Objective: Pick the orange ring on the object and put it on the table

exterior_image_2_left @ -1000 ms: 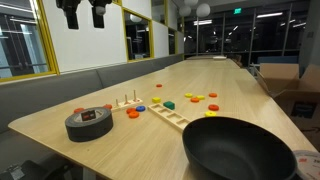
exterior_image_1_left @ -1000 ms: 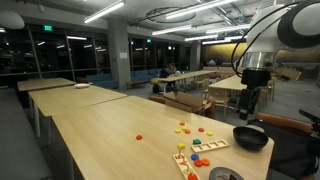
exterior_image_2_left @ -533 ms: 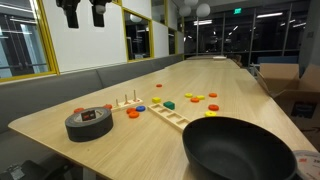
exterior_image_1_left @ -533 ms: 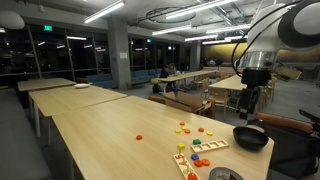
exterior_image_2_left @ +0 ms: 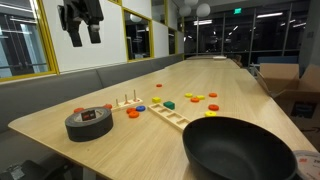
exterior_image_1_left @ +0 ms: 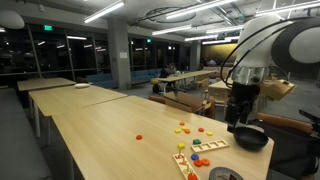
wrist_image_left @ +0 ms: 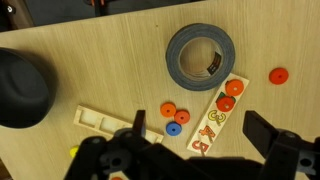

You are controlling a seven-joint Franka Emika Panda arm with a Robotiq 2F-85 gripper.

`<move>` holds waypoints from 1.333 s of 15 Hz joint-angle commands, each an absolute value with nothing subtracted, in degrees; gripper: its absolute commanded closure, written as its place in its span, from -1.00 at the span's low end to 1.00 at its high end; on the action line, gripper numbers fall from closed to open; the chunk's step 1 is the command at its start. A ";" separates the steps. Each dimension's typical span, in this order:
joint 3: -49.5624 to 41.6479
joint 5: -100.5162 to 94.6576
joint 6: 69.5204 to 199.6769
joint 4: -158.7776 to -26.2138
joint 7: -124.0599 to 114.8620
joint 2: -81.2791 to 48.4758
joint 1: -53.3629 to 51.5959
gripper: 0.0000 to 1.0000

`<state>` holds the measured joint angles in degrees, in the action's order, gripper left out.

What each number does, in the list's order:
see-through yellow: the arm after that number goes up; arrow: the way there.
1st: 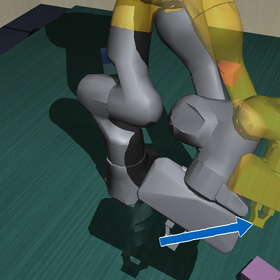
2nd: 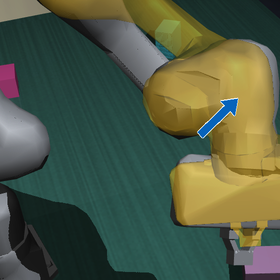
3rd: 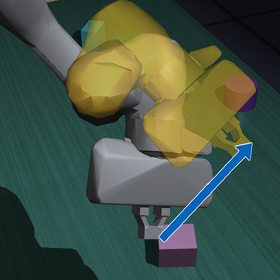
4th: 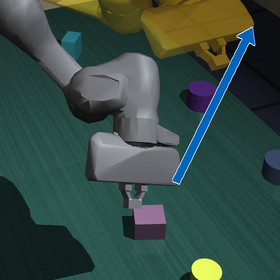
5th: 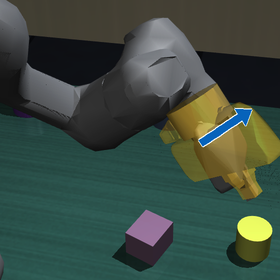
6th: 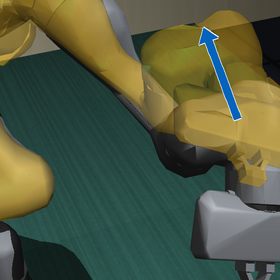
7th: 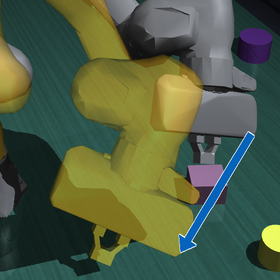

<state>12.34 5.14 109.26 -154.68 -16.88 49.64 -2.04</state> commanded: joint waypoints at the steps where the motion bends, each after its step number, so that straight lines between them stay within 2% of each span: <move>1: 19.42 6.53 115.16 -154.39 -26.75 44.23 -2.76 -1.00; 8: 25.17 9.56 123.08 -152.89 -40.92 31.00 -5.06 -1.00; 20: 20.76 9.09 138.94 -146.69 -43.72 7.39 -8.08 -1.00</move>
